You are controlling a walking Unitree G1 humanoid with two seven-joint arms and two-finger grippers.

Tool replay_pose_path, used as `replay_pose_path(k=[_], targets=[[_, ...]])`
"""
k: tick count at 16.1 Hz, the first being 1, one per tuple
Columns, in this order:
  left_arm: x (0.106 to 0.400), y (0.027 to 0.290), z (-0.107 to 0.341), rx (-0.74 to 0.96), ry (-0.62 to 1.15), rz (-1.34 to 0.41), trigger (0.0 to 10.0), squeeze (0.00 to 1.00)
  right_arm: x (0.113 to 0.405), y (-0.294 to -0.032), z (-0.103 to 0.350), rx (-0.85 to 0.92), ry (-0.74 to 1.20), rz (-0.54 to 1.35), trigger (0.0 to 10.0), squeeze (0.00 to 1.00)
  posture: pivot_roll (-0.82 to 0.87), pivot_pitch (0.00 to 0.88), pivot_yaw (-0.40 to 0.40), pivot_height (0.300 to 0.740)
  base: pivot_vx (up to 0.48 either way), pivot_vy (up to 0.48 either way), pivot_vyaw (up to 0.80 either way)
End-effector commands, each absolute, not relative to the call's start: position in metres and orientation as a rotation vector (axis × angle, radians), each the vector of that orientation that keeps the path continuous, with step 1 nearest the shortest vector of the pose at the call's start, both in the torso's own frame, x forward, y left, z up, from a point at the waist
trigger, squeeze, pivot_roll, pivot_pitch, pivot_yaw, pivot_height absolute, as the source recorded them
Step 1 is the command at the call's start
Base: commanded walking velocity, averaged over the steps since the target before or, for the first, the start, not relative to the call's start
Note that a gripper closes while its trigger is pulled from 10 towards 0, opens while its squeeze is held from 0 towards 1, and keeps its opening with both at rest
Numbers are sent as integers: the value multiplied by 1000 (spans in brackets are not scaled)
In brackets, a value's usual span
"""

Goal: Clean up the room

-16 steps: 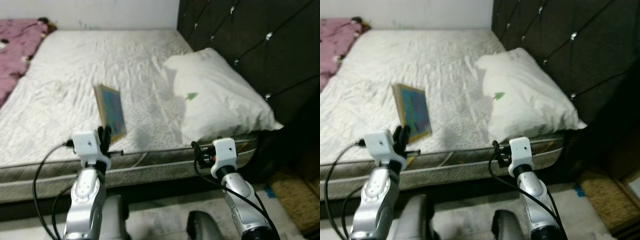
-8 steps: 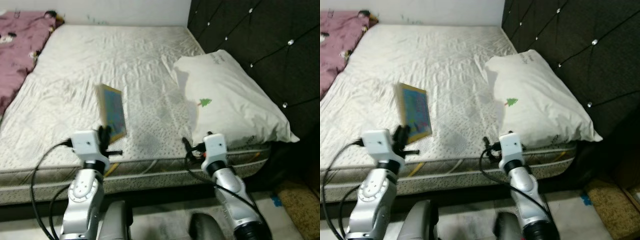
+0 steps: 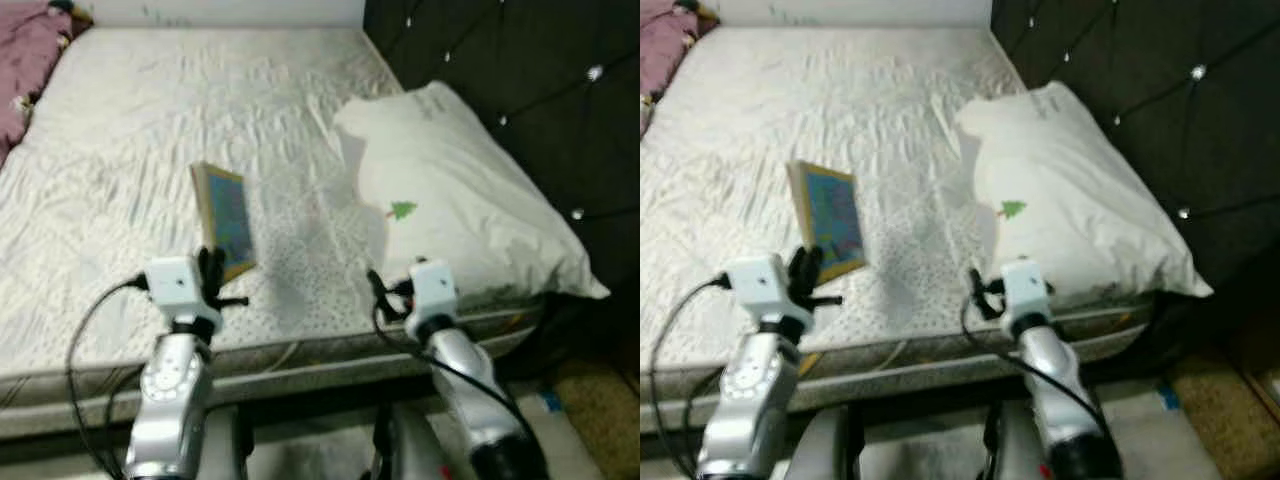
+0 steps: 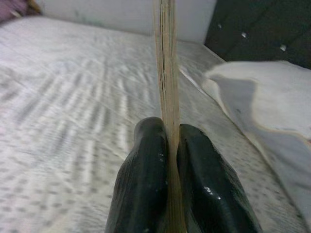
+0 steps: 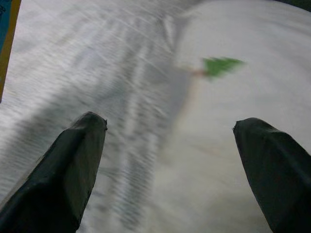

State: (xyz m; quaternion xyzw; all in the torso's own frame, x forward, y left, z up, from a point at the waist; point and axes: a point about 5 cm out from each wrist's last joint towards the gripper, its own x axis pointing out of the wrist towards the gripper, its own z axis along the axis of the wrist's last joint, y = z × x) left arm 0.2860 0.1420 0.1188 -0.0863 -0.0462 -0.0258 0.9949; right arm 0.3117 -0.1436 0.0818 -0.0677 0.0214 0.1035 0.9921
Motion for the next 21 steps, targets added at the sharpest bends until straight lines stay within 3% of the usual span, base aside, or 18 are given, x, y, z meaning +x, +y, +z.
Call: replay_pose_path(k=[1,3,6,10,15,21], targets=[[289,133,125,-174,-112,-100,10000,0,312,-144,83,-127,44,203,10000,0,5,114,-53,587,0,0,0],[301,120,108,-297,55,-102,10000,0,314,-146,83,-121,46,197,10000,0,-1,113,-59,587,0,0,0],[318,93,113,-337,79,-202,10000,0,315,-149,89,-128,26,189,10000,0,-48,116,-68,587,0,0,0],[337,64,101,-447,312,-305,10000,0,298,-182,102,-180,-4,125,10000,0,-128,124,-79,587,0,0,0],[341,55,96,-593,395,-324,10000,0,263,-210,103,-240,36,115,10000,0,-185,151,-86,587,0,0,0],[341,66,69,-613,517,-325,10000,0,254,-210,112,-243,54,119,10000,0,-211,164,-98,587,0,0,0]])
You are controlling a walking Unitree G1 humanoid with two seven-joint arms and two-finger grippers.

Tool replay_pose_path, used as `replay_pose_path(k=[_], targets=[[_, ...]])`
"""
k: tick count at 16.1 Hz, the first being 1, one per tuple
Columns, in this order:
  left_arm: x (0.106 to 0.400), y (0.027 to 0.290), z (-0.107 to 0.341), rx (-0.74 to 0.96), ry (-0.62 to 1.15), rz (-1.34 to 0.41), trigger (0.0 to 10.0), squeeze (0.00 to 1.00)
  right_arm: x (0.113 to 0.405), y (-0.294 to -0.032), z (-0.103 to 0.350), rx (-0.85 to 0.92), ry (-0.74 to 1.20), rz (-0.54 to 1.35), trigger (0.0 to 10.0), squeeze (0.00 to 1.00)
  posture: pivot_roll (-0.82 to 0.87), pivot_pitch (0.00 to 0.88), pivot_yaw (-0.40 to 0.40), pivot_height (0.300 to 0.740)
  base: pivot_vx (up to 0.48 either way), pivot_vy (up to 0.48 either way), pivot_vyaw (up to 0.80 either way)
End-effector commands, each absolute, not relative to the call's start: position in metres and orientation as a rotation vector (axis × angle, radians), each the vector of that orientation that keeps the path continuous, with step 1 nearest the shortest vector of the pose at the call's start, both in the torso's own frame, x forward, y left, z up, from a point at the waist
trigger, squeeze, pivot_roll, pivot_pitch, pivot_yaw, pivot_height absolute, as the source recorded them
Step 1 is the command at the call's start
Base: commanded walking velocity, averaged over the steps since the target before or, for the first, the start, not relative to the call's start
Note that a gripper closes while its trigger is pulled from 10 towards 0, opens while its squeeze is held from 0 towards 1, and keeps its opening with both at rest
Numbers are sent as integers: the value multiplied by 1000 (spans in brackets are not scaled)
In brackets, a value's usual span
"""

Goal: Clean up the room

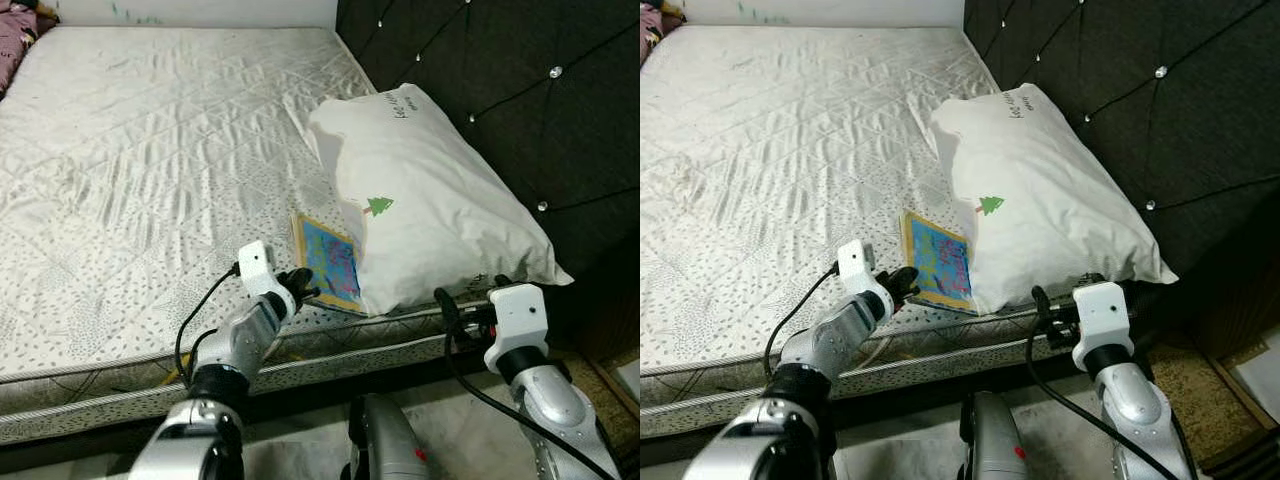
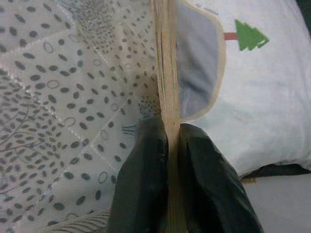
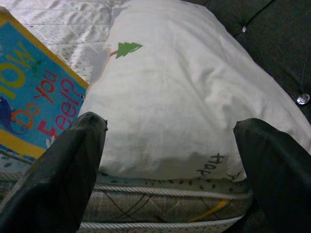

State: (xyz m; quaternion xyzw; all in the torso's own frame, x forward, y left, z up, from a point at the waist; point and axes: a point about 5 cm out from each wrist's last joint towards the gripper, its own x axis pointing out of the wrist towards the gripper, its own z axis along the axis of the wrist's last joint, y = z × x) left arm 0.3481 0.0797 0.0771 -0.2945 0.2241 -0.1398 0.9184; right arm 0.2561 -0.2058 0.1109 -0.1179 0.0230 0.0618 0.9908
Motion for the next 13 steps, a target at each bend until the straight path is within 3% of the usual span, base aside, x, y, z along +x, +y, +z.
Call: replay_pose_path(k=[1,2,3,4,13], targets=[[342,70,66,-625,532,-319,10000,0,253,-210,112,-246,58,121,10000,0,-214,164,-99,587,0,0,0],[342,76,61,-632,549,-307,10000,31,251,-211,114,-248,60,120,10000,0,-223,165,-101,587,0,0,0],[343,80,60,-632,550,-292,10000,314,251,-211,115,-250,60,119,10000,0,-229,165,-102,587,0,0,0],[344,84,60,-627,550,-273,10000,1000,251,-212,115,-251,62,118,10000,0,-229,165,-102,587,0,0,0],[360,144,68,-455,466,-82,10000,1000,254,-212,121,-274,62,129,10000,0,-241,154,-114,587,0,0,0]])
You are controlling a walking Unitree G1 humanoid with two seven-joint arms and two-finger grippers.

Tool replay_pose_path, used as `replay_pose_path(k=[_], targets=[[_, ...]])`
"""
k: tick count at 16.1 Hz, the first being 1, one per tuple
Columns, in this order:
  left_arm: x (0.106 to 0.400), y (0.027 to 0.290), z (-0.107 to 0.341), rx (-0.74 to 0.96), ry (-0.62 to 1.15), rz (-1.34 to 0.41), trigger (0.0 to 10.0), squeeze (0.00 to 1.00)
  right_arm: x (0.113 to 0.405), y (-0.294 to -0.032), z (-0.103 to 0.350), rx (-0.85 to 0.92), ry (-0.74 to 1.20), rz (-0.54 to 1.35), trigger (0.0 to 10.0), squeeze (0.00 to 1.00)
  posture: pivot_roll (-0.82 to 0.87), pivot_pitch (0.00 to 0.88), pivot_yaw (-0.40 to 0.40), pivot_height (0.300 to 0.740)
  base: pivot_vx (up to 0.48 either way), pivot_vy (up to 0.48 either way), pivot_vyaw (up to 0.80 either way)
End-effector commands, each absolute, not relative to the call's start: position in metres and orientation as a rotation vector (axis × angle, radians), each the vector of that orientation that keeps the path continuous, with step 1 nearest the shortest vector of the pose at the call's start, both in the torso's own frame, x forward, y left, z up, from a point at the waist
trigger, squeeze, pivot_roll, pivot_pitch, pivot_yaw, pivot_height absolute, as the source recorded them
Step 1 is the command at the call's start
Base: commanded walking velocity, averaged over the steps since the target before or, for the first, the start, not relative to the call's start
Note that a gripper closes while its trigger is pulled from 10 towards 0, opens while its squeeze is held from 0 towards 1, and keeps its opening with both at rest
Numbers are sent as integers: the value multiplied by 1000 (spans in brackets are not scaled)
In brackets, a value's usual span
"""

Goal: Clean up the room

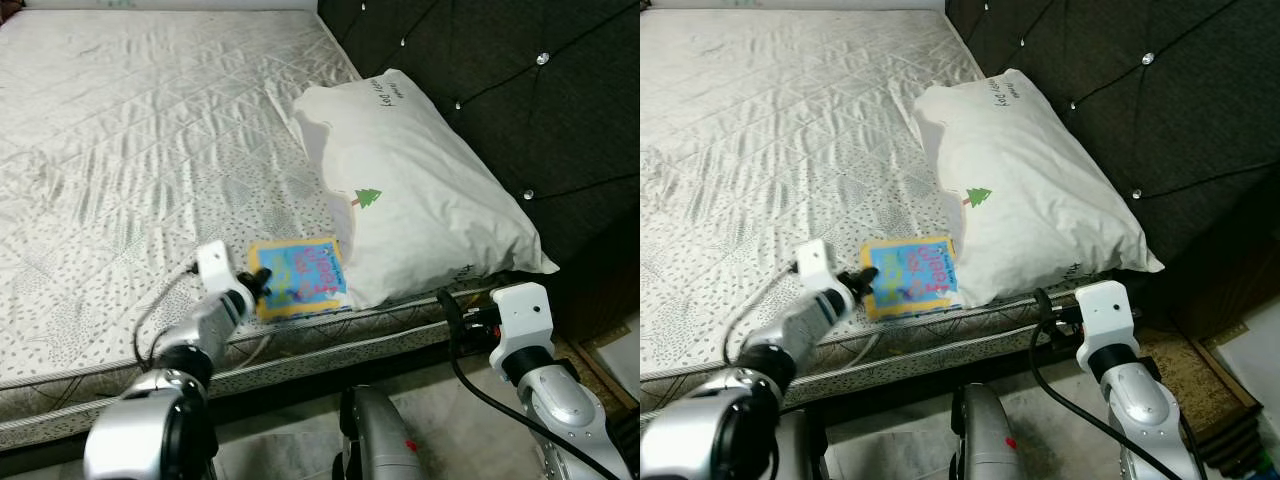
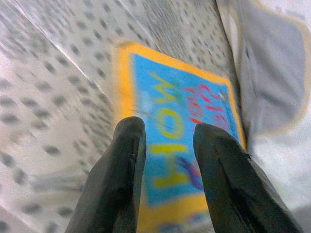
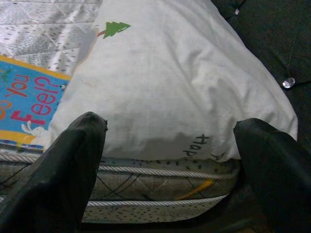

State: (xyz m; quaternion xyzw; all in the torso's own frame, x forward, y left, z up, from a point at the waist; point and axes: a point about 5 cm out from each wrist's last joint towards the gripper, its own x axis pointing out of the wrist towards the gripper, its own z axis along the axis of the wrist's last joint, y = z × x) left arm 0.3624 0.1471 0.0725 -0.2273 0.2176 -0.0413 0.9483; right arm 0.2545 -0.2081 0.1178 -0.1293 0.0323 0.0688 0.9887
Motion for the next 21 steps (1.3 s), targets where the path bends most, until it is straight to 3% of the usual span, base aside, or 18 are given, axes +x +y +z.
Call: replay_pose_path(k=[1,6,9,12,17,21], targets=[[361,147,69,-446,458,-71,10000,1000,254,-212,121,-275,61,129,10000,0,-241,153,-115,587,0,0,0],[359,144,66,-414,456,-70,10000,1000,259,-209,122,-277,56,140,10000,0,-232,146,-116,587,0,0,0],[360,131,76,-318,305,-56,10000,1000,269,-198,125,-252,27,156,10000,0,-204,142,-107,587,0,0,0],[352,135,83,-254,171,-26,10000,1000,279,-184,127,-216,2,174,10000,0,-170,144,-95,587,0,0,0],[290,174,103,-49,-88,123,10000,1000,298,-148,127,-70,-26,238,10000,0,-68,133,-53,587,0,0,0],[264,176,111,16,-118,107,10000,1000,302,-128,123,59,-36,253,10000,0,7,113,-25,587,0,0,0]])
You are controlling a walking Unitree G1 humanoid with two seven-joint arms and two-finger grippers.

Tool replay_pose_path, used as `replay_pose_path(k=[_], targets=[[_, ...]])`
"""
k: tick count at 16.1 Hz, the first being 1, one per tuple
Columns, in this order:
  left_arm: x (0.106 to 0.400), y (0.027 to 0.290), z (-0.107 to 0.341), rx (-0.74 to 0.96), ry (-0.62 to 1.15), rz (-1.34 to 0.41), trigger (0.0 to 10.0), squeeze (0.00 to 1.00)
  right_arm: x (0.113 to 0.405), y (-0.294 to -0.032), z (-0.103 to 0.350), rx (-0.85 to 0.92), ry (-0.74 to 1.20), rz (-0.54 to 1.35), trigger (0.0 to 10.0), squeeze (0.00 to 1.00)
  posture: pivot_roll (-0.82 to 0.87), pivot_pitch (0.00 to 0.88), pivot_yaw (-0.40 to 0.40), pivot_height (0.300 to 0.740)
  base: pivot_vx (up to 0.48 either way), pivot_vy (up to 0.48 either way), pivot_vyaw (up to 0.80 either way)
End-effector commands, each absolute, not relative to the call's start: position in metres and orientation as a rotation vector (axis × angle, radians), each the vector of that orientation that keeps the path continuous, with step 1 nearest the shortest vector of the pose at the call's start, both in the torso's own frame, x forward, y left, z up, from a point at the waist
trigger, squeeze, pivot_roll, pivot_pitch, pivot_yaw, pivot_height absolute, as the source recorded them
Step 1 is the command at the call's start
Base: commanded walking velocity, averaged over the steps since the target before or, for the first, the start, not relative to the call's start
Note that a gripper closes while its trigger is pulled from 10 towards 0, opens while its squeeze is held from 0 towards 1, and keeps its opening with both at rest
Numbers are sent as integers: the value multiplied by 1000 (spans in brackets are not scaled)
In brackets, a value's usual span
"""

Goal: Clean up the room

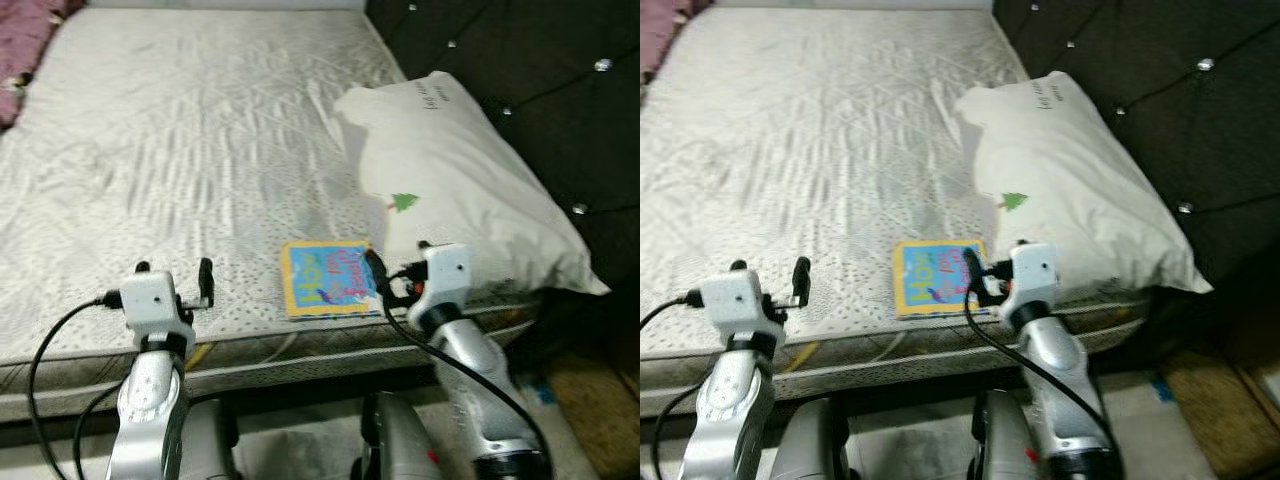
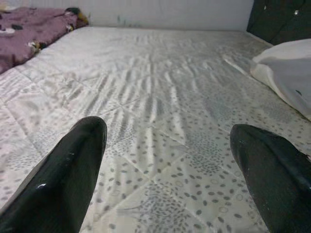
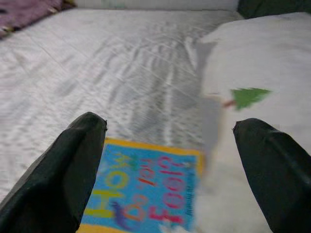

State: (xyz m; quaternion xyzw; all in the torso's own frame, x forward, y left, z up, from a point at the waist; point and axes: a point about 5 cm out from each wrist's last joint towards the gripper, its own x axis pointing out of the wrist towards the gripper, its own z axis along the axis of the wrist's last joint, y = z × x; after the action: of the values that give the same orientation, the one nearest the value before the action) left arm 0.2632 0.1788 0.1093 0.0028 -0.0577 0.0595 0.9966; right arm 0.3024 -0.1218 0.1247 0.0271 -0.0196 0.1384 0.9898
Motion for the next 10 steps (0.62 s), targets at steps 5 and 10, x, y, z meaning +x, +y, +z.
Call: replay_pose_path(k=[5,10], targets=[[253,179,104,20,18,189,10000,0,313,-127,122,107,-55,208,10000,0,31,91,9,587,0,0,0],[250,175,98,-77,121,216,10000,0,317,-147,120,40,-84,81,10000,0,26,102,10,587,0,0,0]])
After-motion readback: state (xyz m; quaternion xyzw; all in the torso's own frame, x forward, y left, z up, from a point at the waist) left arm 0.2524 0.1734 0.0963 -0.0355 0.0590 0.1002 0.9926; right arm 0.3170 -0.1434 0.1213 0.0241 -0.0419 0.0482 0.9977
